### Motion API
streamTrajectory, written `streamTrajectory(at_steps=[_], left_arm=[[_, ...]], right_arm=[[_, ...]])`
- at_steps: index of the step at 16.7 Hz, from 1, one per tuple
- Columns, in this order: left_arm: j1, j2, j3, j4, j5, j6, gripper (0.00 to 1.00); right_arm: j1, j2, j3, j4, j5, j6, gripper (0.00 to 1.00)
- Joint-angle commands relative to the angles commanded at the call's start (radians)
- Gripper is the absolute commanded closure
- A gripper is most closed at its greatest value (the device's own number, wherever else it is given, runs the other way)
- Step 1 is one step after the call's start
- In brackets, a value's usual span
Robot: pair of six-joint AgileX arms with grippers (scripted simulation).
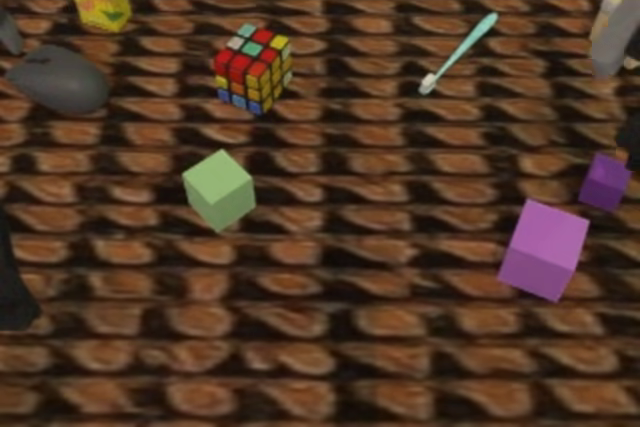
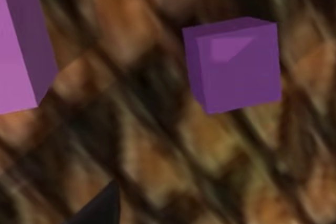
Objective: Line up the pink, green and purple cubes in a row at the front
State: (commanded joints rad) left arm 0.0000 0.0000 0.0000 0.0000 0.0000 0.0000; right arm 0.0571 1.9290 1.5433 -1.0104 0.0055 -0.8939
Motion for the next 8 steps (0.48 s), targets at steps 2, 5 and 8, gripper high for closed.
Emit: streamTrajectory(at_steps=[2,5,8], left_arm=[[0.000,0.000,0.000,0.000,0.000,0.000,0.00],[0.000,0.000,0.000,0.000,0.000,0.000,0.00],[0.000,0.000,0.000,0.000,0.000,0.000,0.00]], right_arm=[[0.004,0.132,0.112,-0.065,-0.001,-0.061,0.00],[0.007,0.255,0.227,-0.128,-0.002,-0.123,0.00],[0.008,0.291,0.264,-0.147,-0.002,-0.142,0.00]])
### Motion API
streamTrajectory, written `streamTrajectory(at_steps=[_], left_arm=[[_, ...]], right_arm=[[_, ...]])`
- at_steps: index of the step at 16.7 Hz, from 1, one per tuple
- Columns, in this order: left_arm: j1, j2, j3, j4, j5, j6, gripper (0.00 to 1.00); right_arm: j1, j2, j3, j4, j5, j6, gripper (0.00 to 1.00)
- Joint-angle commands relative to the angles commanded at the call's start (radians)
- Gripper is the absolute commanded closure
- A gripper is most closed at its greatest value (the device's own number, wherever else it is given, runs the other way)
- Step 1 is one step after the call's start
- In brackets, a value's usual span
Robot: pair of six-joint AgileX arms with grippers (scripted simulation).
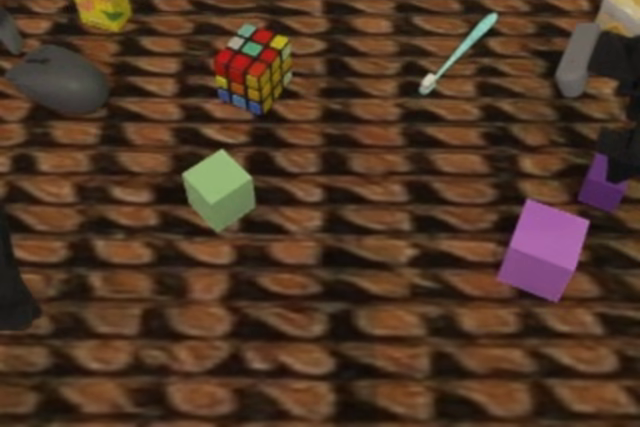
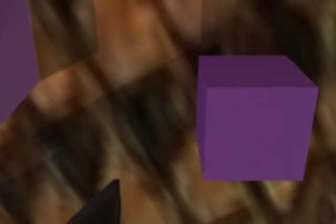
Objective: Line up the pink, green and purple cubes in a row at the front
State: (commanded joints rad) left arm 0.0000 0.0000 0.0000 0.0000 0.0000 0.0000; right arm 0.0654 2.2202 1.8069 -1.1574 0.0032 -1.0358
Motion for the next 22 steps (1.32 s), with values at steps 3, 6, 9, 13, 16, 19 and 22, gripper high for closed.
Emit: streamTrajectory(at_steps=[3,6,9,13,16,19,22], left_arm=[[0.000,0.000,0.000,0.000,0.000,0.000,0.00],[0.000,0.000,0.000,0.000,0.000,0.000,0.00],[0.000,0.000,0.000,0.000,0.000,0.000,0.00],[0.000,0.000,0.000,0.000,0.000,0.000,0.00],[0.000,0.000,0.000,0.000,0.000,0.000,0.00],[0.000,0.000,0.000,0.000,0.000,0.000,0.00],[0.000,0.000,0.000,0.000,0.000,0.000,0.00]], right_arm=[[0.000,0.000,0.000,0.000,0.000,0.000,0.00],[-0.003,0.005,-0.016,0.019,0.000,0.000,0.00],[-0.001,0.043,-0.075,0.119,0.000,0.000,0.00],[0.001,0.104,-0.163,0.273,0.001,0.003,0.00],[0.001,0.116,-0.177,0.293,0.001,0.003,0.00],[0.001,0.116,-0.177,0.293,0.001,0.003,0.08],[0.001,0.116,-0.177,0.293,0.001,0.003,0.30]])
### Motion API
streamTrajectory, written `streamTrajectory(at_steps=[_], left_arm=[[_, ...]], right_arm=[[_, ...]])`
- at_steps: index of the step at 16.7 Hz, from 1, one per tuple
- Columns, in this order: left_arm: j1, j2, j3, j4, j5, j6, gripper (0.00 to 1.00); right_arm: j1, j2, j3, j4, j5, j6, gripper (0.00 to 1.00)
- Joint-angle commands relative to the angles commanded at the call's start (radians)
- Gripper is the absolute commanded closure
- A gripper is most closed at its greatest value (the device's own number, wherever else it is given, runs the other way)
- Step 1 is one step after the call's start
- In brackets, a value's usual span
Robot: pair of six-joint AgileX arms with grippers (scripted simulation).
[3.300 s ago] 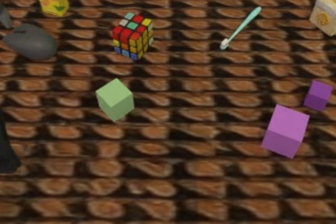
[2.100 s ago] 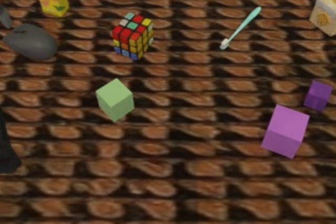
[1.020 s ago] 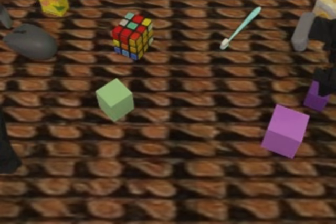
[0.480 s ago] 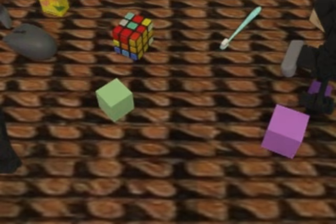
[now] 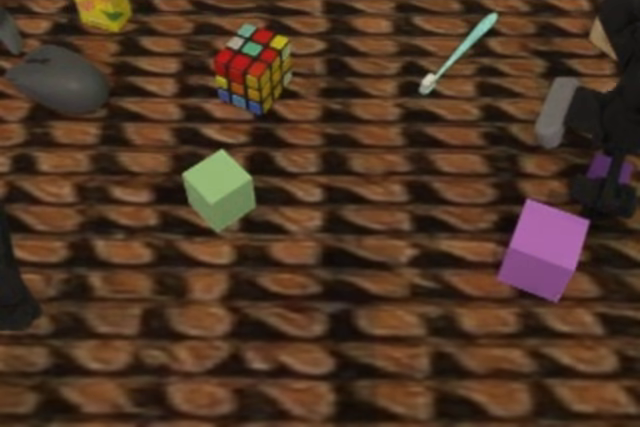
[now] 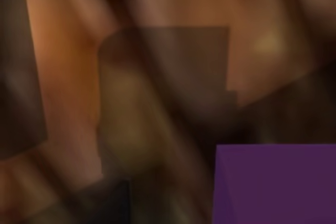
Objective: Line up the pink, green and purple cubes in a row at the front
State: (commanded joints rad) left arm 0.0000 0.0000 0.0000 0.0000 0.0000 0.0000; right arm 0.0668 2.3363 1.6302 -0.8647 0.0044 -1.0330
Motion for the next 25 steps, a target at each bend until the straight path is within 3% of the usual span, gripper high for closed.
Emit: streamTrajectory(at_steps=[9,17,25], left_arm=[[0.000,0.000,0.000,0.000,0.000,0.000,0.00],[0.000,0.000,0.000,0.000,0.000,0.000,0.00],[0.000,0.000,0.000,0.000,0.000,0.000,0.00]], right_arm=[[0.000,0.000,0.000,0.000,0.000,0.000,0.98],[0.000,0.000,0.000,0.000,0.000,0.000,1.00],[0.006,-0.104,0.112,-0.223,-0.009,0.017,1.00]])
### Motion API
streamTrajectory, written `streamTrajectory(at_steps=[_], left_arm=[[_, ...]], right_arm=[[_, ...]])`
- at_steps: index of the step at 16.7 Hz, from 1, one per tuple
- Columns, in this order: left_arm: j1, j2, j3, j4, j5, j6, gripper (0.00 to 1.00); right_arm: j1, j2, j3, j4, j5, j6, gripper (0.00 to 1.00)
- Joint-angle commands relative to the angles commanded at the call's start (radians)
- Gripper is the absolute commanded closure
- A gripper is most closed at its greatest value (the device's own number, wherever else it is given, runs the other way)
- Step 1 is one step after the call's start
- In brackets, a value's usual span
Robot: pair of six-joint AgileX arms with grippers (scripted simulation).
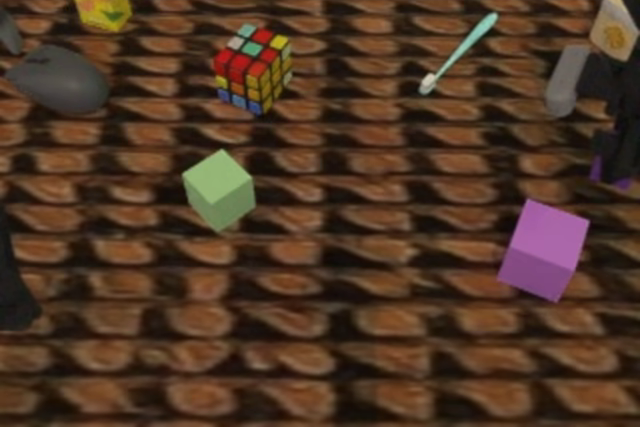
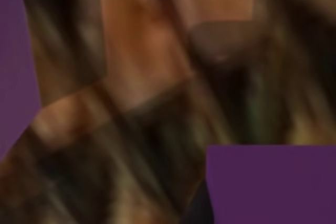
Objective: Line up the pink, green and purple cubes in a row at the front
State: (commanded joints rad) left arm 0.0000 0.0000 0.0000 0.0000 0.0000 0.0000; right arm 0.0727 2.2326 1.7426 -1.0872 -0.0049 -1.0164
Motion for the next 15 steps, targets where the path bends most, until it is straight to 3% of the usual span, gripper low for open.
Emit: streamTrajectory(at_steps=[8,11,15], left_arm=[[0.000,0.000,0.000,0.000,0.000,0.000,0.00],[0.000,0.000,0.000,0.000,0.000,0.000,0.00],[0.000,0.000,0.000,0.000,0.000,0.000,0.00]], right_arm=[[0.012,-0.030,0.017,-0.039,0.000,0.005,1.00],[0.109,-0.091,-0.057,-0.024,-0.001,0.035,1.00],[0.325,-0.228,-0.231,0.008,-0.003,0.105,1.00]])
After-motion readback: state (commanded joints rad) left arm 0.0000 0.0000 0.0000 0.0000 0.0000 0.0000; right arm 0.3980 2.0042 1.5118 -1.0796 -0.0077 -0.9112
